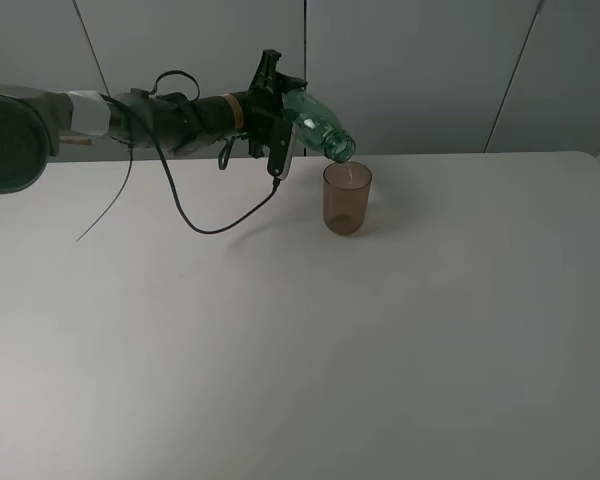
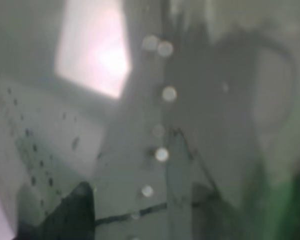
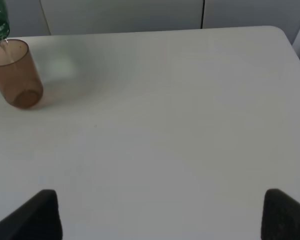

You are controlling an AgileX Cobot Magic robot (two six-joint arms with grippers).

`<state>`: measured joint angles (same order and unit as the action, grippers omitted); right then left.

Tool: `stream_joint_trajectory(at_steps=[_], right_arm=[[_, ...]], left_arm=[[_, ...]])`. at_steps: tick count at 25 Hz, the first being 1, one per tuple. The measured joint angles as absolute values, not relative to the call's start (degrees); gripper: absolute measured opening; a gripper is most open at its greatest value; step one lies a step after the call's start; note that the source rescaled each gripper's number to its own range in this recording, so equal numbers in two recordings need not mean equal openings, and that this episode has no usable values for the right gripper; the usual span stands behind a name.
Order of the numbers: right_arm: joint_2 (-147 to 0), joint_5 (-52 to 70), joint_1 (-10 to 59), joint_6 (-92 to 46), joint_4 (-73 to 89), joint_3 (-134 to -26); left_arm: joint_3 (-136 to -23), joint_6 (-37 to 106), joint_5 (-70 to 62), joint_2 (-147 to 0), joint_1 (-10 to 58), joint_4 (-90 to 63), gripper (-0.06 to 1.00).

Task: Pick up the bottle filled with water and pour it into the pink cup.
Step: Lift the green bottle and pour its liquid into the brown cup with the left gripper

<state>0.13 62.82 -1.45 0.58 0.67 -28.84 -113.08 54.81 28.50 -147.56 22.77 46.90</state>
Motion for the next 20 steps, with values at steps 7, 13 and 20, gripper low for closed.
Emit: stream_joint_trajectory(at_steps=[7, 13, 20], right_arm=[[0.13, 62.82, -1.45, 0.58, 0.56, -28.84], [0.13, 62.82, -1.45, 0.58, 0.56, -28.84], [0.13, 62.82, -1.45, 0.58, 0.56, -28.84]], left_arm=[[-113.15, 55.7, 28.99, -147.56, 22.77, 46.9, 0.02], [-113.15, 57.25, 29.82, -147.56, 22.77, 46.9, 0.02], [-113.15, 58.62, 30.55, -147.36, 22.77, 46.9, 0.02]])
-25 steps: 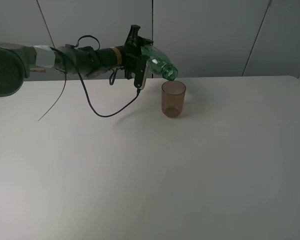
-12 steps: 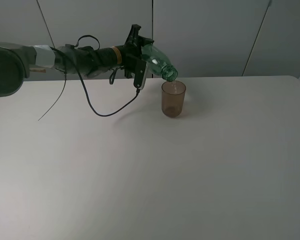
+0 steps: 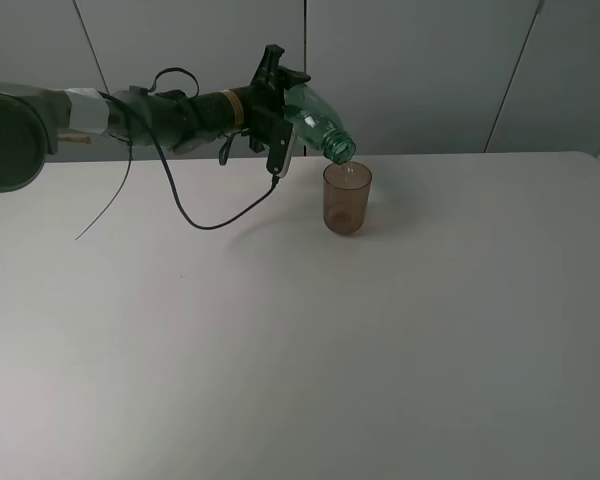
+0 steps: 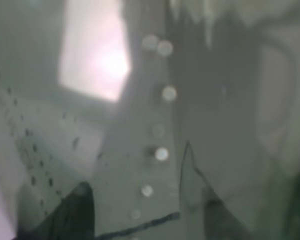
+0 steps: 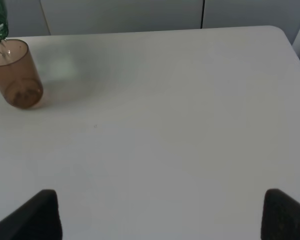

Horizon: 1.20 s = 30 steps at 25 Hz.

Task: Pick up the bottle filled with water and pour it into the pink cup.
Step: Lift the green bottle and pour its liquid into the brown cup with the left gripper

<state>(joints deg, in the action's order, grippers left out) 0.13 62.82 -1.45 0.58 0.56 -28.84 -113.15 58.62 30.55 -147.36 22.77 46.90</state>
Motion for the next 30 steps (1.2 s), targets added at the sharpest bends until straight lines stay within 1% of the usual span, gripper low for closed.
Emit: stream_joint_trajectory(at_steps=[30], right_arm=[[0.13, 62.82, -1.45, 0.58, 0.56, -28.84]], left_arm=[[-113.15, 64.25, 31.5, -146.49, 23.0, 46.9, 0.02]])
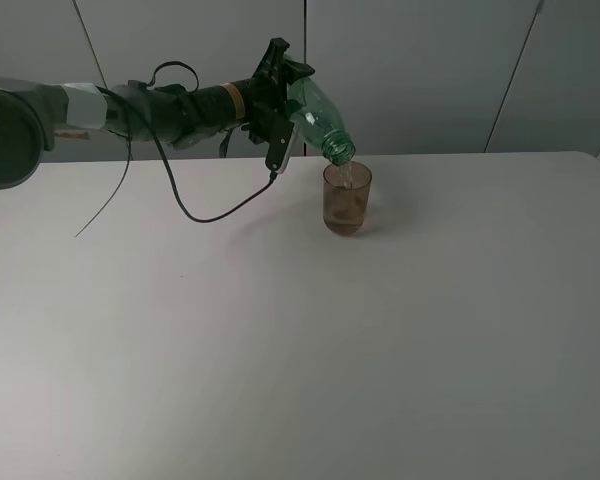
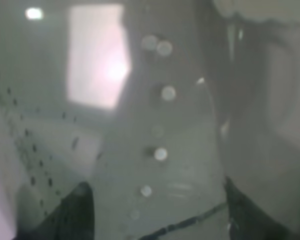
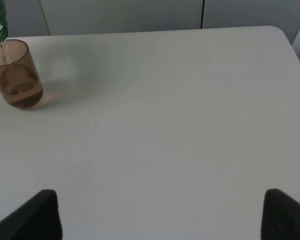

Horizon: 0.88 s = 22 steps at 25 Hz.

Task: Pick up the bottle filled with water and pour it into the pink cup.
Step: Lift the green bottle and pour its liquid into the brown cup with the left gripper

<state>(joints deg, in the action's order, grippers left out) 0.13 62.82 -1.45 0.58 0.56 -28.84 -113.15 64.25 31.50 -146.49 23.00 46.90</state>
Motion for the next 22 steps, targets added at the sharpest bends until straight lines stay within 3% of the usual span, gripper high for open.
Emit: stream_joint_trajectory(at_steps=[22], right_arm=[[0.13, 62.82, -1.45, 0.58, -0.43, -28.84]], left_arm=[[-113.15, 70.67, 31.99, -146.49, 24.21, 46.53, 0.02]])
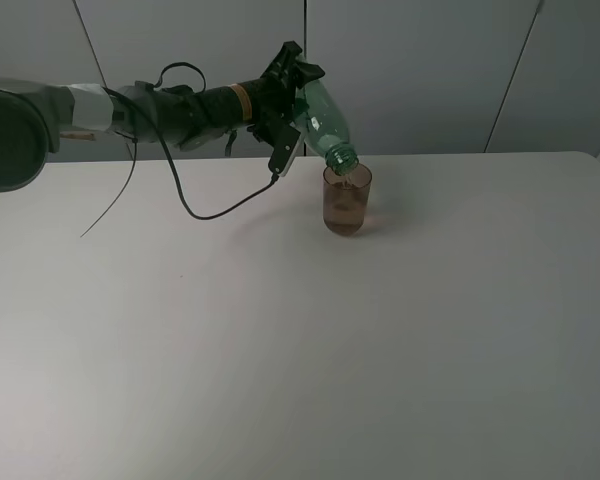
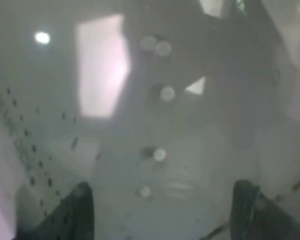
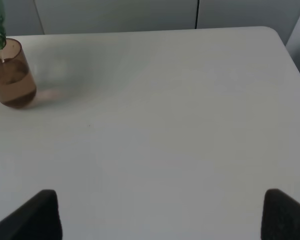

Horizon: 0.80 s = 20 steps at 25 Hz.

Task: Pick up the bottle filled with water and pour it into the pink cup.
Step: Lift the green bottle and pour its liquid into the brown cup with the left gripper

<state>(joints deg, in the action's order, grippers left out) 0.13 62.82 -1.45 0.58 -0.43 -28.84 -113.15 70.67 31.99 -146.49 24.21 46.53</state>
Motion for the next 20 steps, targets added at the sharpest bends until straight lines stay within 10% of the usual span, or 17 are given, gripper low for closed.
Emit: stream_joint_trajectory(at_steps=[20], right_arm=[[0.13, 62.82, -1.45, 0.58, -0.78, -28.84]], left_arm=[[-116.03, 75.8, 32.33, -146.49, 25.05, 47.04, 0.02]])
